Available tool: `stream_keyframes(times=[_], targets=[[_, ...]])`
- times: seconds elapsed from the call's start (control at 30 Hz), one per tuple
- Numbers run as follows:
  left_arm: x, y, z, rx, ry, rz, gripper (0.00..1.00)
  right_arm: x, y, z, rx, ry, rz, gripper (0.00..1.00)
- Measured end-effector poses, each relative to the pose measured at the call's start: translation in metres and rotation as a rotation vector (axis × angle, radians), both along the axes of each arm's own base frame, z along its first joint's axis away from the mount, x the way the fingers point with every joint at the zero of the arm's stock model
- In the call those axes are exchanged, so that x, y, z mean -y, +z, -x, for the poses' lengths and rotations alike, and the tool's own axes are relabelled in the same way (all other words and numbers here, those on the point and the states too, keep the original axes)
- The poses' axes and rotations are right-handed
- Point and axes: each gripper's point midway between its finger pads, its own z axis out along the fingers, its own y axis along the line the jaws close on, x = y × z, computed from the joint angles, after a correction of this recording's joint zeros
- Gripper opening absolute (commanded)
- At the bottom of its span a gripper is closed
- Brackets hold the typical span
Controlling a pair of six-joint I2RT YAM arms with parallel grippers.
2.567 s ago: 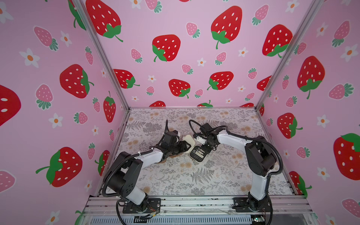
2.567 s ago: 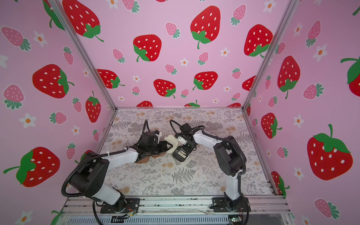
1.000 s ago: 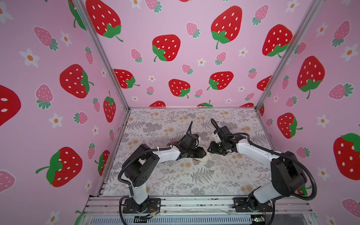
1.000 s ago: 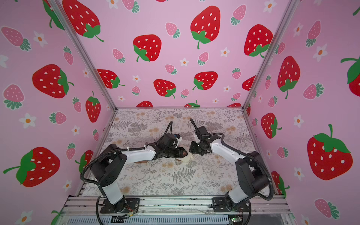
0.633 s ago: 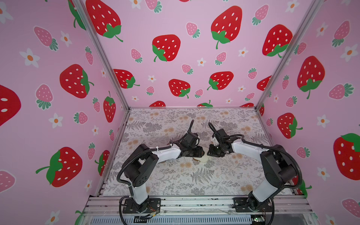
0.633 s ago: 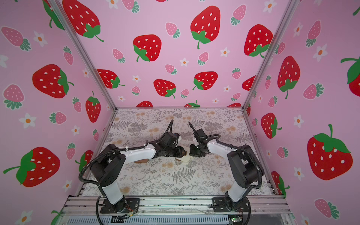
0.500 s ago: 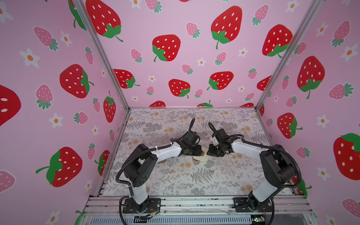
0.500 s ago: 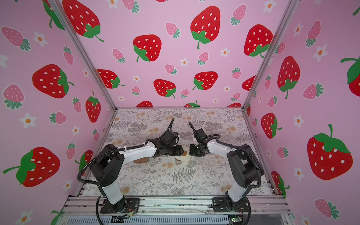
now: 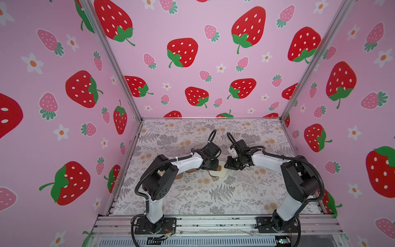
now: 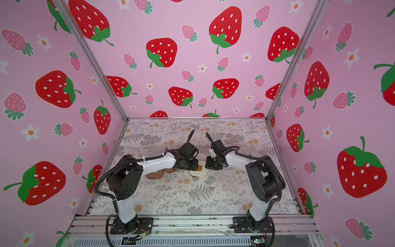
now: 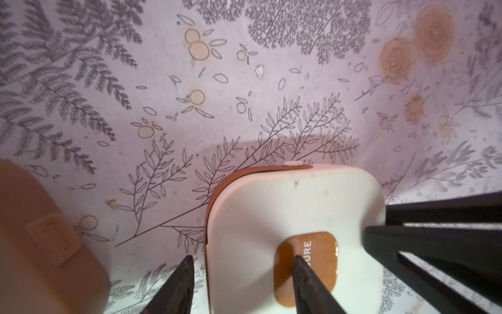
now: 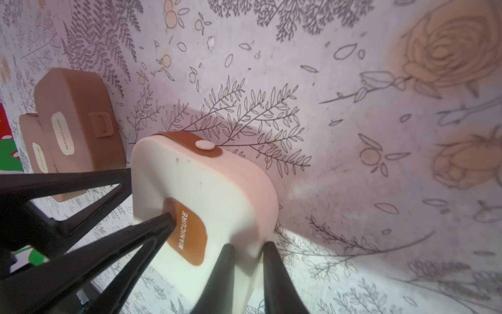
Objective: Organize nail clipper sets
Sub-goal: Close the storage box at the center of the board.
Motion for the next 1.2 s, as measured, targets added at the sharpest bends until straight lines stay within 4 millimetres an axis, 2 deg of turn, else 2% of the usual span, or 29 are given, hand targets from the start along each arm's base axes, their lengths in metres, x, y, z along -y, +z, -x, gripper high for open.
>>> stream_keyframes(times=[0.13, 0.23, 0.5, 0.9, 1.2], targets=[[0.001, 0.000, 0.000, -0.002, 0.001, 0.002, 0.57, 0.000, -0.001, 0.000, 0.010, 0.012, 0.009, 0.34], [0.001, 0.000, 0.001, -0.005, 0.002, 0.005, 0.56, 0.003, -0.002, 0.001, 0.011, 0.012, 0.029, 0.37], [0.001, 0.000, 0.001, -0.007, 0.005, 0.010, 0.55, 0.006, 0.001, 0.013, 0.004, 0.031, 0.072, 0.30], [0.002, -0.001, 0.001, -0.015, 0.013, 0.019, 0.55, -0.002, -0.002, 0.020, -0.011, 0.026, 0.044, 0.28], [-0.002, -0.002, -0.001, -0.023, 0.032, 0.028, 0.46, -0.009, -0.012, 0.020, -0.047, -0.023, -0.063, 0.27]])
